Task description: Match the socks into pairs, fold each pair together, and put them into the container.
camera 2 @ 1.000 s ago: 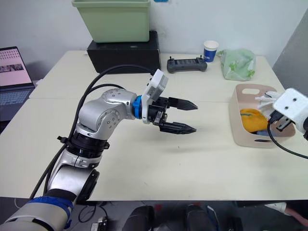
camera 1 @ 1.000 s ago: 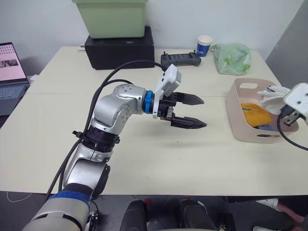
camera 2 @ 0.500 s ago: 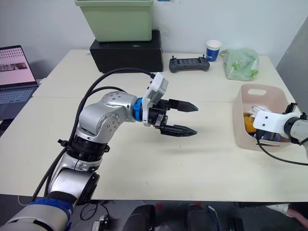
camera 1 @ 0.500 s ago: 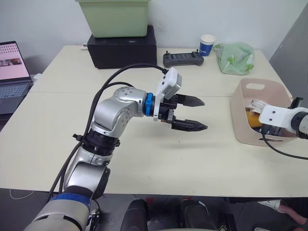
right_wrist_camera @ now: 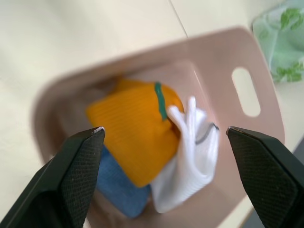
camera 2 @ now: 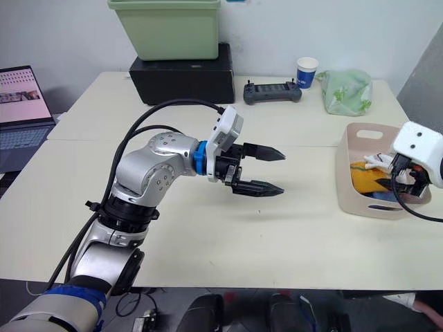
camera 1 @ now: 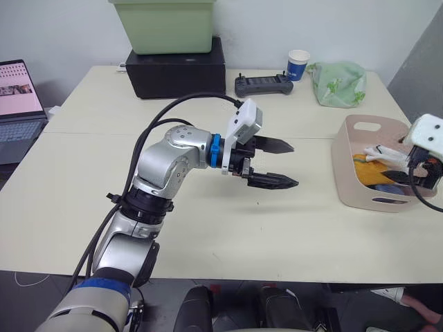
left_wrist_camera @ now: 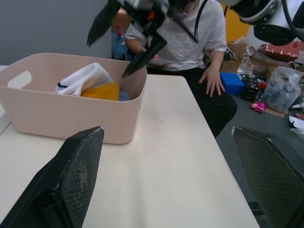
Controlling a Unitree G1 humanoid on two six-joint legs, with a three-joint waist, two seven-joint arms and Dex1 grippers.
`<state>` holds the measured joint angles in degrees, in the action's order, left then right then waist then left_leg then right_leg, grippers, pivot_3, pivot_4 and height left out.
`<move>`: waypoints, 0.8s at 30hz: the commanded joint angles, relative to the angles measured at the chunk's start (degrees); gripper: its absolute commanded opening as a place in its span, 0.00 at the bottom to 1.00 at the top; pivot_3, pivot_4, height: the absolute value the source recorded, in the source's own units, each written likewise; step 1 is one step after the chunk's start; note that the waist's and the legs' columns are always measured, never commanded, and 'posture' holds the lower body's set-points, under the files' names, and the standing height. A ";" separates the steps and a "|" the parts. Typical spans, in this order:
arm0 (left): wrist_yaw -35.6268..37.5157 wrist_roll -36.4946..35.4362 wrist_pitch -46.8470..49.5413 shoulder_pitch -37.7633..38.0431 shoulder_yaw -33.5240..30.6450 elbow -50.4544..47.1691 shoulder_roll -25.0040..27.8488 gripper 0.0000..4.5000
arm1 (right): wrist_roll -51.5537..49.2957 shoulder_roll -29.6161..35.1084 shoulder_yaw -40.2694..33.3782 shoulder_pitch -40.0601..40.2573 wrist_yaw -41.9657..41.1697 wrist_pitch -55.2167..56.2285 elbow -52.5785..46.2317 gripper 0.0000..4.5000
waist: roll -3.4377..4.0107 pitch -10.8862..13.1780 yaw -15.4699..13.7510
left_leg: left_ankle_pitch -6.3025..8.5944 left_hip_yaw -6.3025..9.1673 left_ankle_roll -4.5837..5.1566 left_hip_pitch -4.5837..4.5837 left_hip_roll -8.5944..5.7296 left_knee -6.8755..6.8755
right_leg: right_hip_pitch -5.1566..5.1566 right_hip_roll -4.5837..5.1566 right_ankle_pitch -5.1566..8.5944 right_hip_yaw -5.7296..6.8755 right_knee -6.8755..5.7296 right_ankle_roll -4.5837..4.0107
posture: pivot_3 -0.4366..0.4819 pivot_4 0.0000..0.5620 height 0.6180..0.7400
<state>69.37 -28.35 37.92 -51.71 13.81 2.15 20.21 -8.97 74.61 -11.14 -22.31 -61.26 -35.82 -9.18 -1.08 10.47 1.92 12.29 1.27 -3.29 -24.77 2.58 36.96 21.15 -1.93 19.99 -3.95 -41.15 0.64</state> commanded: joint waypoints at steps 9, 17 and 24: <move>-2.77 0.53 -1.34 4.35 -5.71 -3.29 6.12 1.00 | -0.38 -8.12 -5.49 -3.76 10.56 4.41 -1.93 0.99 | 0.02 0.00 0.20 | -0.03 0.01 -0.05 0.01 0.02 0.01 | 0.03 0.05 0.00 -0.03 -0.07 0.00 | 0.48 0.27 0.96; -9.30 7.06 -8.34 19.03 -14.69 -6.96 20.68 1.00 | -11.35 -25.50 -6.34 -1.84 20.25 -4.56 -21.96 0.99 | 0.08 0.00 0.51 | 0.00 0.23 0.00 0.04 0.20 -0.04 | 0.03 -0.02 0.00 0.21 -0.15 -0.02 | 0.48 0.27 0.96; -20.94 15.86 -25.32 41.28 -27.05 -5.33 23.44 1.00 | -1.78 -39.30 4.79 13.68 29.92 10.12 -25.60 0.99 | 0.04 0.01 -0.24 | 0.01 0.21 0.01 -0.03 0.15 -0.07 | 0.12 0.41 0.02 -0.04 0.00 0.02 | 0.48 0.27 0.96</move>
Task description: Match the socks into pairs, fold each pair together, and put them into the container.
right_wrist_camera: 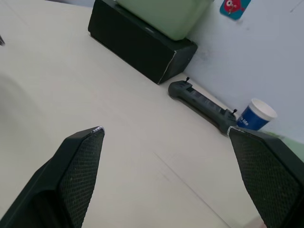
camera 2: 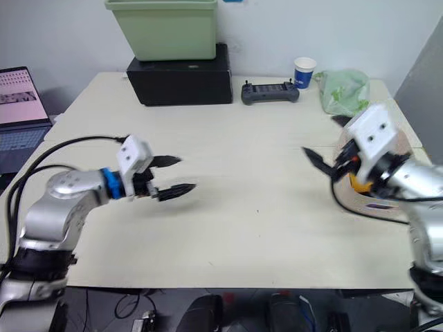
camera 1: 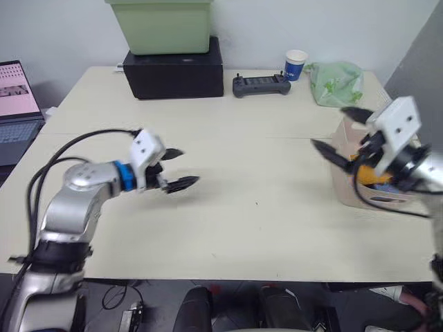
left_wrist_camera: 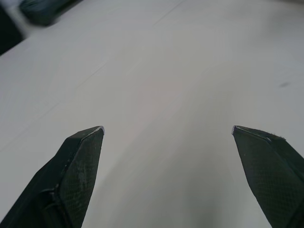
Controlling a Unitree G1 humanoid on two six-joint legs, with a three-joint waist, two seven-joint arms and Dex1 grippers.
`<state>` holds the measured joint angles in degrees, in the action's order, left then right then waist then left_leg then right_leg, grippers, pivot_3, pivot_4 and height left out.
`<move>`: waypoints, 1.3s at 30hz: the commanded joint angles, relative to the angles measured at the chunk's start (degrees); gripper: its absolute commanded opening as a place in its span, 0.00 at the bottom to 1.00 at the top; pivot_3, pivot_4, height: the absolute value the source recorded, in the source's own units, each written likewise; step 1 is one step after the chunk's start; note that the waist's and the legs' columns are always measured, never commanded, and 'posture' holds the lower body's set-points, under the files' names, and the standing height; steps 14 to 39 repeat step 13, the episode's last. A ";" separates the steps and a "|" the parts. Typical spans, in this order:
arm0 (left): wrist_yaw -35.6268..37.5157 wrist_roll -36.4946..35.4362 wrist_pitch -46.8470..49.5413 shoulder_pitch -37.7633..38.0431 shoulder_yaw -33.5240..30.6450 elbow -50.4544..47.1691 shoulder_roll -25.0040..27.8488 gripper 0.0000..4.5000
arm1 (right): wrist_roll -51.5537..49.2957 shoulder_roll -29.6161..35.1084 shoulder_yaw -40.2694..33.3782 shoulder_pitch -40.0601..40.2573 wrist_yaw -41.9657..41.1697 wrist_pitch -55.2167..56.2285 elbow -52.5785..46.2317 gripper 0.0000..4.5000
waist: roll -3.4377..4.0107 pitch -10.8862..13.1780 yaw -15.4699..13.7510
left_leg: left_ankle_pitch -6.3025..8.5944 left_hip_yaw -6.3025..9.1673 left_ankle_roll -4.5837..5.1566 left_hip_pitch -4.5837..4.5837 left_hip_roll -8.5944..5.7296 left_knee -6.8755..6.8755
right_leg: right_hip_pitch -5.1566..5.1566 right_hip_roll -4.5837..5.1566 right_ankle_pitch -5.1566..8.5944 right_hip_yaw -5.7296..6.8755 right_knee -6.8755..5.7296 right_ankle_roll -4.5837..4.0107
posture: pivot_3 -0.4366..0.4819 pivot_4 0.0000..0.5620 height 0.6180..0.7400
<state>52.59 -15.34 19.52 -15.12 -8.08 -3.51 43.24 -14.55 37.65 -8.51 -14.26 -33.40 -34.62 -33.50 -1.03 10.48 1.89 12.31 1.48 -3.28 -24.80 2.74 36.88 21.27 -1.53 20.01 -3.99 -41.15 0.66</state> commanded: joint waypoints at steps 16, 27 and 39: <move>-13.07 -0.01 -9.88 22.31 -13.86 -1.13 -6.65 1.00 | 8.38 -9.80 6.78 20.17 3.04 25.21 8.78 0.99 | -0.20 -0.10 -0.05 | 0.00 -0.07 0.00 0.13 -0.10 -0.03 | -0.15 0.16 -0.06 0.10 0.00 0.20 | 0.48 0.27 0.96; -13.07 -0.01 -9.88 22.31 -13.86 -1.13 -6.65 1.00 | 8.38 -9.80 6.78 20.17 3.04 25.21 8.78 0.99 | -0.20 -0.10 -0.05 | 0.00 -0.07 0.00 0.13 -0.10 -0.03 | -0.15 0.16 -0.06 0.10 0.00 0.20 | 0.48 0.27 0.96; -13.07 -0.01 -9.88 22.31 -13.86 -1.13 -6.65 1.00 | 8.38 -9.80 6.78 20.17 3.04 25.21 8.78 0.99 | -0.20 -0.10 -0.05 | 0.00 -0.07 0.00 0.13 -0.10 -0.03 | -0.15 0.16 -0.06 0.10 0.00 0.20 | 0.48 0.27 0.96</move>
